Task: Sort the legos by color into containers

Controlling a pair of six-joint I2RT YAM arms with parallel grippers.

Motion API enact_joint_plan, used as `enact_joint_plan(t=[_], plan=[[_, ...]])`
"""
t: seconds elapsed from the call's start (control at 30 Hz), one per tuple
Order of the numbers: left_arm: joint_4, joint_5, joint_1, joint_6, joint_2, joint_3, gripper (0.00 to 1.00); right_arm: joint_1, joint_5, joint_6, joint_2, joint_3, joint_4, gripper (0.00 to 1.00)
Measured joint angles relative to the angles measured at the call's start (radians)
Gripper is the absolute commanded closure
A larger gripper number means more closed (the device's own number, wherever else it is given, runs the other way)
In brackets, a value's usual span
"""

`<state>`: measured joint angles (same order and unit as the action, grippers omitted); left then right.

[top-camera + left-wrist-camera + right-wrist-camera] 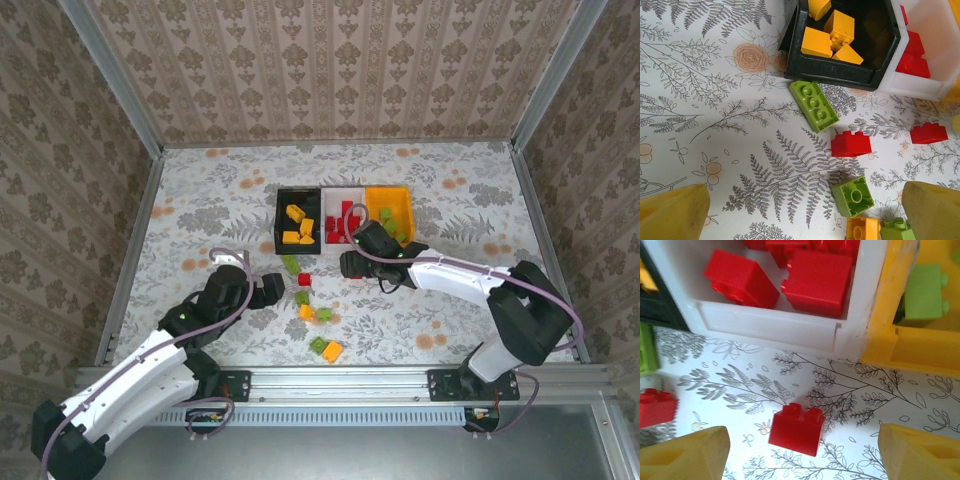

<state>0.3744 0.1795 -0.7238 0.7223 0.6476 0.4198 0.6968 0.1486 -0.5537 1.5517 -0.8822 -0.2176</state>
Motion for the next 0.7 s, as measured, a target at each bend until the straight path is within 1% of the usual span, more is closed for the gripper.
enact_joint_plan(t=[0.1, 0.17, 0.3, 0.5, 0.6, 0.7], plan=[[0.0, 0.0, 0.0, 0.004, 0.0, 0.0, 0.0, 0.0, -0.002, 0.0, 0.044, -0.001, 0.037, 0.27], [0.0, 0.0, 0.004, 0.005, 0.0, 0.0, 0.0, 0.0, -0.002, 0.001, 0.077, -0.005, 0.045, 0.31], [0.0, 0.0, 0.006, 0.006, 0.0, 0.0, 0.0, 0.0, -0.002, 0.0, 0.144, -0.027, 0.045, 0.44], [0.0, 0.0, 0.006, 0.008, 0.0, -0.001, 0.0, 0.0, -0.006, -0.007, 0.154, -0.027, 0.053, 0.64], [0.0, 0.0, 0.006, 0.008, 0.0, -0.001, 0.0, 0.0, -0.014, -0.007, 0.145, -0.027, 0.057, 0.68], [0.0, -0.002, 0.006, 0.008, 0.0, -0.001, 0.0, 0.0, -0.026, -0.007, 0.108, -0.027, 0.053, 0.68]])
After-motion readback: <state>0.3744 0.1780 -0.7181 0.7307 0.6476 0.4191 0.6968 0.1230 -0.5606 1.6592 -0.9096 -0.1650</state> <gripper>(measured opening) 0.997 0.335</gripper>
